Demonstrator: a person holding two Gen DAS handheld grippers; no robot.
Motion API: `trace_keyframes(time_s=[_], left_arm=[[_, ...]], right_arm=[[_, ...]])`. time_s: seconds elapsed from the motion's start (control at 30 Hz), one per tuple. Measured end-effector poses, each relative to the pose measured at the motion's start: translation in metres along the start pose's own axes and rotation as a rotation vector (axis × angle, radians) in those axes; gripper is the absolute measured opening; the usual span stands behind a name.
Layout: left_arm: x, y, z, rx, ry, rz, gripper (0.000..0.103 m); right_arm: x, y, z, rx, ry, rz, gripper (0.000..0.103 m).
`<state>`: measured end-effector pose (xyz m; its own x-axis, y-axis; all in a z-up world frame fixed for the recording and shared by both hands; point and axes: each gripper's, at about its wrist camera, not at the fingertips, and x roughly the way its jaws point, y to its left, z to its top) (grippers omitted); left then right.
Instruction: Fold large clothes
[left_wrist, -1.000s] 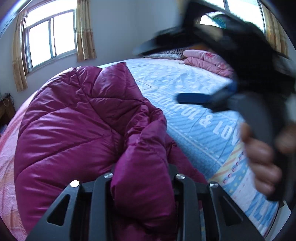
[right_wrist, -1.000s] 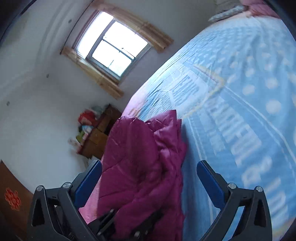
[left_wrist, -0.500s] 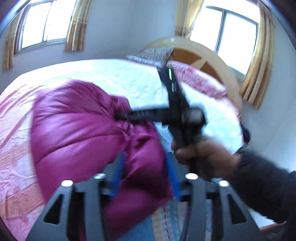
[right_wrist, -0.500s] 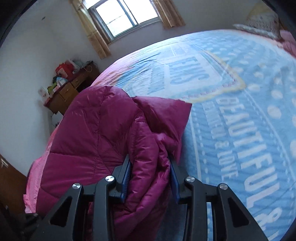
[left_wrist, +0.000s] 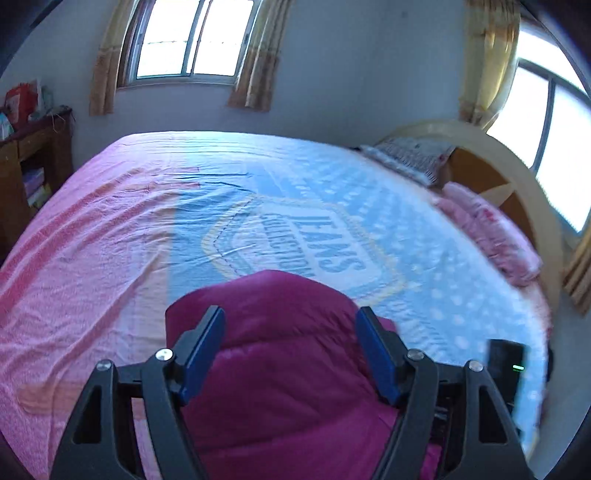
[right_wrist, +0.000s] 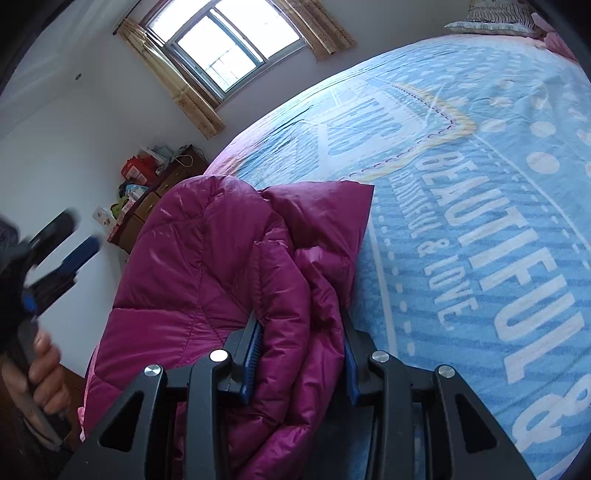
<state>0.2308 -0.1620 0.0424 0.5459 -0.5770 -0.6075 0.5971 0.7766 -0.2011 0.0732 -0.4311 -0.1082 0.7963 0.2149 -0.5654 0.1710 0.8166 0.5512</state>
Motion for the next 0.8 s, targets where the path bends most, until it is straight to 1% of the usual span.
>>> trace_keyframes(time_s=[0.03, 0.1, 0.13, 0.2, 0.23, 0.3, 0.37, 0.43, 0.53, 0.57, 0.6, 0.63, 0.67, 0.7, 0.73, 0.77, 0.8], left_arm=[[0.013, 0.001, -0.005, 0.007, 0.019, 0.017, 0.075], [0.039, 0.006, -0.019, -0.016, 0.086, 0.043, 0.075], [0.044, 0.009, -0.026, -0.024, 0.092, 0.051, 0.076], [0.045, 0.013, -0.036, -0.029, 0.083, 0.056, 0.082], [0.045, 0.014, -0.038, -0.029, 0.079, 0.055, 0.083], [0.048, 0.015, -0.041, -0.026, 0.085, 0.058, 0.088], [0.057, 0.014, -0.040, -0.016, 0.102, 0.079, 0.092], [0.065, 0.009, -0.042, 0.015, 0.121, 0.126, 0.097], [0.076, -0.005, -0.044, 0.096, 0.144, 0.223, 0.101], [0.076, -0.007, -0.044, 0.111, 0.147, 0.238, 0.102], [0.077, -0.008, -0.044, 0.121, 0.150, 0.251, 0.103], [0.077, -0.008, -0.045, 0.121, 0.152, 0.258, 0.103], [0.077, -0.006, -0.044, 0.118, 0.153, 0.259, 0.103], [0.078, -0.005, -0.044, 0.114, 0.155, 0.260, 0.103], [0.078, -0.005, -0.044, 0.115, 0.157, 0.263, 0.103], [0.078, -0.006, -0.044, 0.119, 0.159, 0.268, 0.103], [0.078, -0.006, -0.044, 0.125, 0.160, 0.275, 0.103]], right_arm=[[0.001, -0.001, 0.000, 0.005, -0.001, 0.005, 0.038], [0.002, -0.005, 0.000, 0.013, -0.003, 0.019, 0.038], [0.002, -0.007, 0.000, 0.021, -0.003, 0.030, 0.038], [0.004, -0.011, 0.002, 0.035, -0.003, 0.055, 0.038], [0.005, -0.013, 0.002, 0.038, -0.002, 0.063, 0.038], [0.006, -0.013, 0.002, 0.037, -0.002, 0.068, 0.038], [0.006, -0.013, 0.003, 0.040, 0.000, 0.073, 0.038], [0.006, -0.014, 0.003, 0.047, 0.002, 0.080, 0.038], [0.005, -0.015, 0.005, 0.068, 0.011, 0.085, 0.038], [0.000, -0.013, 0.005, 0.068, 0.009, 0.061, 0.040], [-0.007, -0.009, 0.004, 0.047, -0.003, 0.015, 0.042], [-0.020, 0.000, 0.002, -0.002, -0.041, -0.063, 0.044], [-0.039, 0.014, -0.002, -0.071, -0.108, -0.162, 0.044], [-0.055, 0.028, -0.006, -0.127, -0.160, -0.219, 0.044], [-0.072, 0.042, -0.010, -0.183, -0.201, -0.225, 0.044], [-0.087, 0.057, -0.014, -0.223, -0.218, -0.181, 0.044], [-0.098, 0.071, -0.018, -0.249, -0.216, -0.125, 0.044]])
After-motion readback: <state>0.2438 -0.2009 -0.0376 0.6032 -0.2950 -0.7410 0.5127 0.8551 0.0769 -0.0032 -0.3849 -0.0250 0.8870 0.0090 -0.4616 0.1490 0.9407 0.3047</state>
